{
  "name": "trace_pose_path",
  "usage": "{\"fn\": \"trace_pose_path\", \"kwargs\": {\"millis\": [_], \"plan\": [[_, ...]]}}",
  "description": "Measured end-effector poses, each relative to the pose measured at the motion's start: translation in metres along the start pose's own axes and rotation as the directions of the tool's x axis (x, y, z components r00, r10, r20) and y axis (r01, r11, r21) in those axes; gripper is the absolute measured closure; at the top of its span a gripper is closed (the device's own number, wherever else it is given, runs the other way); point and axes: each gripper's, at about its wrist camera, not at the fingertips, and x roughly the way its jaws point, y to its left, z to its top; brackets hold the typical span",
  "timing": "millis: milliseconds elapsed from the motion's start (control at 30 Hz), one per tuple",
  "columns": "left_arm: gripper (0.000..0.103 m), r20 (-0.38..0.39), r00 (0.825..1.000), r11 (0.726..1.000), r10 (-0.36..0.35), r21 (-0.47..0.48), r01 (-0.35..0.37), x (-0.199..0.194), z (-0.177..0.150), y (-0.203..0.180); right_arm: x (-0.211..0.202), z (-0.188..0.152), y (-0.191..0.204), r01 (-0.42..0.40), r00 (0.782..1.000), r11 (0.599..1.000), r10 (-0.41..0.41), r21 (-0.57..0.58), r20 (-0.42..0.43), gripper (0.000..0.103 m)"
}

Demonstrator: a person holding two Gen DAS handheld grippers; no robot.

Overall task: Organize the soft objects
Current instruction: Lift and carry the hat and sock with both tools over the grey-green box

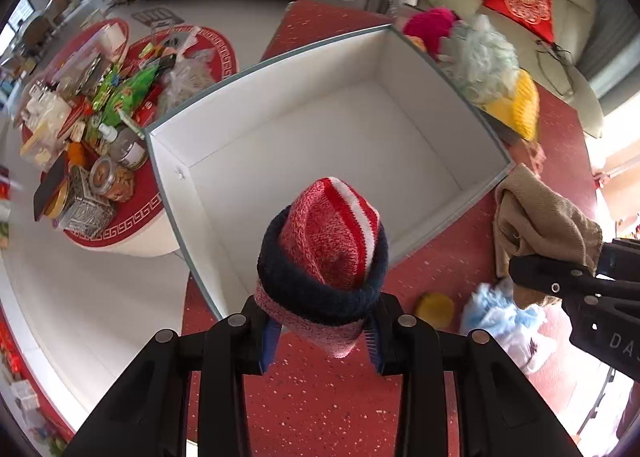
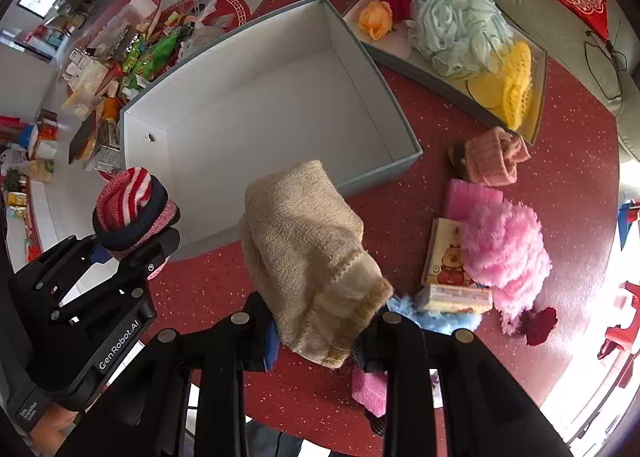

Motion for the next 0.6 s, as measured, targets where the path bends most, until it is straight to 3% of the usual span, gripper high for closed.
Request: {"fn": "trace_pose_path", "kwargs": {"millis": [267,600], "plan": [[0.067,-0.062,0.998,0.992,0.011,-0.122,-0.019,0.027,0.022,0.032,0.020,0.037,0.016,0.028,1.000,0.999,-0.028,-0.025,-0.013,0.072],[0.067,-0.084,0.996,0.988,0.009,-0.155,-0.022,0.043,0.032,0.039,0.030,0.061,0.020,0.048,0.999,0.998,-0.047,-0.039,0.020,0.072]]}}
